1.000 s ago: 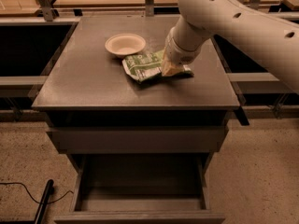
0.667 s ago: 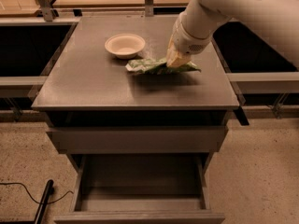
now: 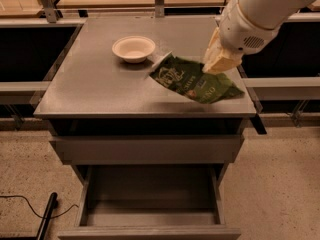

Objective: Place green jalapeno chip bag into middle drawer

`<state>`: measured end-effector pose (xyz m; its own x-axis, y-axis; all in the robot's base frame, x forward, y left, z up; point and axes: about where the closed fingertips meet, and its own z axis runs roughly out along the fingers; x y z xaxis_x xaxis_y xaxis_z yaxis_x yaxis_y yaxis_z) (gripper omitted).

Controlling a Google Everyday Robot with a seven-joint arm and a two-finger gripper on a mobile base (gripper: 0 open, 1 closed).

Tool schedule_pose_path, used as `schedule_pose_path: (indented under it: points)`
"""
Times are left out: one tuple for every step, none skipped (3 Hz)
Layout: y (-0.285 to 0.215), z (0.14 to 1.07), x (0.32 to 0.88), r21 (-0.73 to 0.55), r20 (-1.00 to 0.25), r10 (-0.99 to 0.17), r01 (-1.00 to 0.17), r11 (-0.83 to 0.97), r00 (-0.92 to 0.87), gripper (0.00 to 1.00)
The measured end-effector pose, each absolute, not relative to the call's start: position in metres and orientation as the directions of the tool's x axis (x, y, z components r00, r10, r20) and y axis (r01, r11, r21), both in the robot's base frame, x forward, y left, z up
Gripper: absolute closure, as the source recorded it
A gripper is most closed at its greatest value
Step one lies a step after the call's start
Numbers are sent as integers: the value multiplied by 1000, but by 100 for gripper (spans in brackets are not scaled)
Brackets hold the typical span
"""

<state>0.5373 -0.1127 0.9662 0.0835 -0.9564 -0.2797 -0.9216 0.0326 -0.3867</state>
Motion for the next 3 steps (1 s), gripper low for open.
schedule_pose_path:
  points:
    - [-105,947,498,-299,-380,-919,-954,11,108,100]
    - [-105,947,498,-299,-380,-919,-954,11,108,100]
    - [-98,941,495,-286,-388,-915,-958,4,112,100]
